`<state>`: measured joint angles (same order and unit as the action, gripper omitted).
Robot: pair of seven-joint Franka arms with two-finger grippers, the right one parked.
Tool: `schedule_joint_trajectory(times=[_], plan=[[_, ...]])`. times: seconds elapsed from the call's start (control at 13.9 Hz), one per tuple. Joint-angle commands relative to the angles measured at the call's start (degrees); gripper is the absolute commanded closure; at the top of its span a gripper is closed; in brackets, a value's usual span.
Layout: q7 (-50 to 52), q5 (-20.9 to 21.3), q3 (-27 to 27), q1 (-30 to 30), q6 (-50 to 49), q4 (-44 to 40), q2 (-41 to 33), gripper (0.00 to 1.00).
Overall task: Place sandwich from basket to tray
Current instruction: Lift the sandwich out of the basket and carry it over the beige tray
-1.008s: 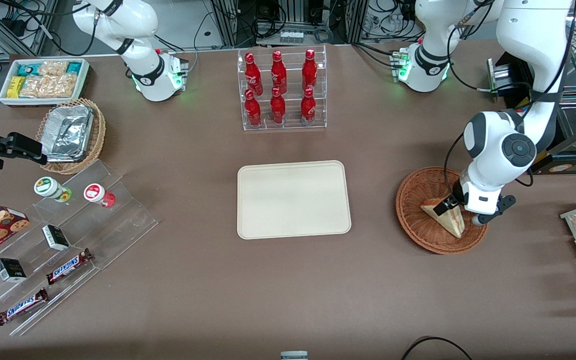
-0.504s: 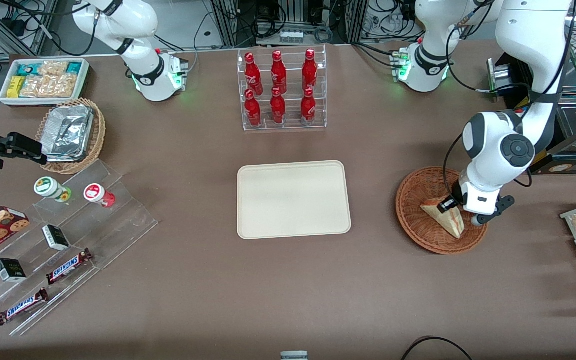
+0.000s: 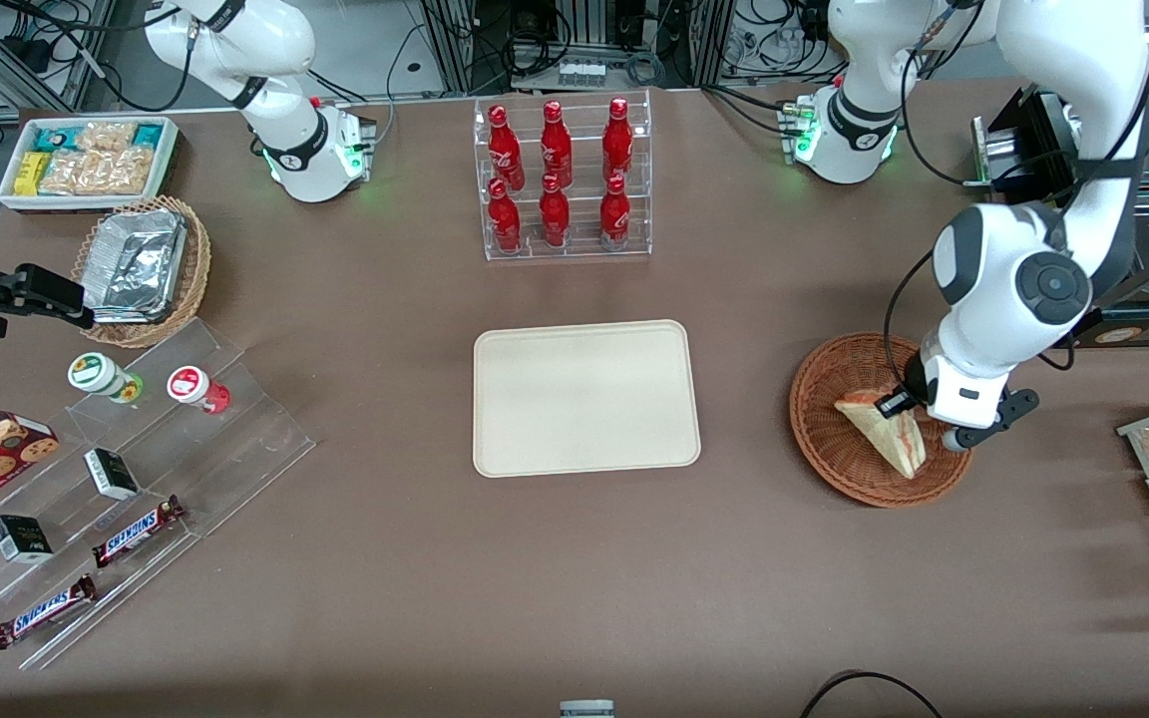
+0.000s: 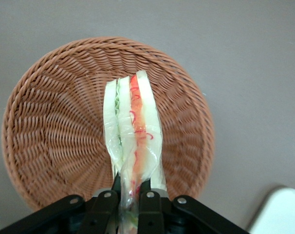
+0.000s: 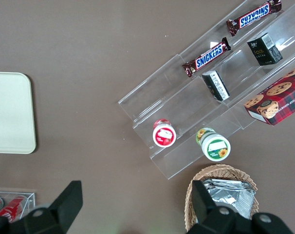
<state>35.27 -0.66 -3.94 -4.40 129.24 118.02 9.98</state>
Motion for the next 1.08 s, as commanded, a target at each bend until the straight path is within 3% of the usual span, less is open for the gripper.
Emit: schedule_joint_trajectory(times=[0.0, 0.65, 0.79, 1.01], plan=[[0.3, 0.3, -3.4, -0.3, -9.0, -6.3, -1.4, 1.00], [11.2, 6.5, -22.7, -0.5, -12.1, -14.4, 2.9, 1.00], [13.8, 7.9, -24.6, -2.4, -12.2, -18.2, 7.2, 1.00], [19.0, 14.5, -24.7, -8.8, -12.3, -21.7, 12.6, 1.00]])
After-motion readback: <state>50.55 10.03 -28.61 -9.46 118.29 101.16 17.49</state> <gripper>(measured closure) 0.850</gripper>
